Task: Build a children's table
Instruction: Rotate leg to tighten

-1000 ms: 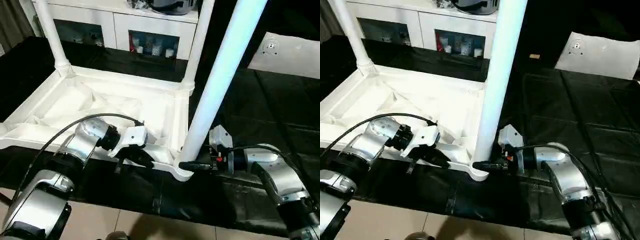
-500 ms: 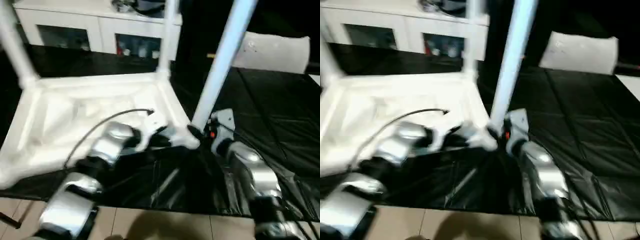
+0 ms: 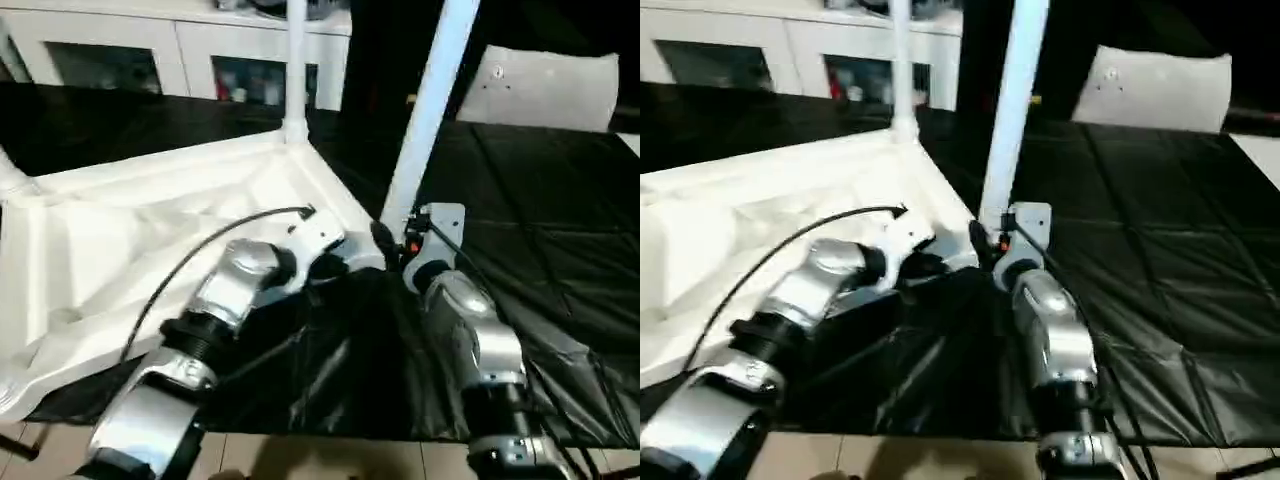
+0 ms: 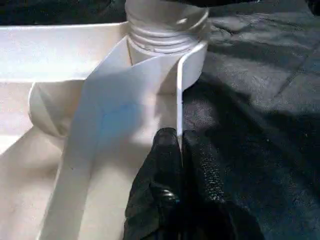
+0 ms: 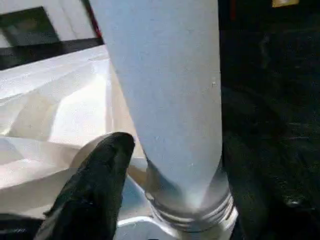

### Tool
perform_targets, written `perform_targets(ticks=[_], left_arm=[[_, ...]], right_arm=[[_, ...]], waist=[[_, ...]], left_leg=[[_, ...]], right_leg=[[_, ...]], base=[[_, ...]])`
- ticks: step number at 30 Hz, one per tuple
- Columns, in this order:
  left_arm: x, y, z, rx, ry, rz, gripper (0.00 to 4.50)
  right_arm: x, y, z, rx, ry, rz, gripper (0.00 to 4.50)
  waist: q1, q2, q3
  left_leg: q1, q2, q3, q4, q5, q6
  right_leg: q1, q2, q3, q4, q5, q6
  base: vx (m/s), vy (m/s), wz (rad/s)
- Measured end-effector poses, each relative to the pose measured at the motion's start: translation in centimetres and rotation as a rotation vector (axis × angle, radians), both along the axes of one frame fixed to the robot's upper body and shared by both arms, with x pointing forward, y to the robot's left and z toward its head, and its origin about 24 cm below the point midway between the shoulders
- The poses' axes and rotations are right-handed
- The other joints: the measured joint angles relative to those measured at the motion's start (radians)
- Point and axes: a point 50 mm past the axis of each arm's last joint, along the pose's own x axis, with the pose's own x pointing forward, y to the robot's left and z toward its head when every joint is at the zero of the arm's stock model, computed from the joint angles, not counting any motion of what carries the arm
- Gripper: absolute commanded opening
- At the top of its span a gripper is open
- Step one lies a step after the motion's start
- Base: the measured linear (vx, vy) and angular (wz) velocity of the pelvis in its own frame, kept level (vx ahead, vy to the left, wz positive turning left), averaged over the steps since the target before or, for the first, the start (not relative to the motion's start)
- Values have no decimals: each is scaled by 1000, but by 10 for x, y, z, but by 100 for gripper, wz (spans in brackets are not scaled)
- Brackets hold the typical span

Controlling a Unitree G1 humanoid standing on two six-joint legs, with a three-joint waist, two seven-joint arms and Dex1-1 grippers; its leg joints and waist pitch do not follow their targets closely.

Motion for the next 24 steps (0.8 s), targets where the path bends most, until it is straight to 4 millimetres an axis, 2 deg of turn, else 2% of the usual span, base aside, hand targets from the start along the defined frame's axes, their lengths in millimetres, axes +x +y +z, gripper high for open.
perform_targets(ticks=[1, 6, 9, 11, 17, 24], left_arm=[[-1, 3, 1, 6, -7, -28, 0], [-3, 19, 2, 19, -11, -100, 0], [-5, 28, 3, 30, -10, -153, 0], [-7, 34, 3, 48, -12, -206, 0], [-14, 49, 4, 80, 11, -354, 0], [-19, 54, 7, 120, 70, -502, 0]], right_arm=[[-2, -3, 1, -6, -11, 35, 345], [-12, -15, 1, -73, -40, 200, 373], [-20, -24, 1, -115, -46, 323, 415], [-26, -34, 3, -162, -49, 411, 421], [-37, -49, 10, -213, -52, 646, 421], [-38, -51, 17, -197, -68, 818, 363]], waist=[[0, 1, 0], [2, 1, 2], [7, 1, 2], [9, 0, 2], [28, -1, 3], [46, -3, 2]], left_leg=[[0, 0, 0, 0, 0, 0], [-2, 1, 0, 0, 0, 0], [-2, 1, 0, 0, 0, 0], [-2, 1, 0, 1, 0, 0], [-2, 1, 0, 3, 0, 0], [-2, 2, 0, 8, 0, 1]], right_leg=[[-1, 0, 0, 0, 0, 0], [-2, 1, 0, 0, -1, -1], [-2, 1, -1, 0, -1, -1], [-1, 1, 0, 0, -1, -1], [-1, 0, -1, 1, -1, -1], [0, 0, -1, 5, -1, -1]], base=[[0, 0, 0], [0, 0, 0], [0, 0, 0], [0, 0, 0], [0, 0, 0], [0, 0, 0]])
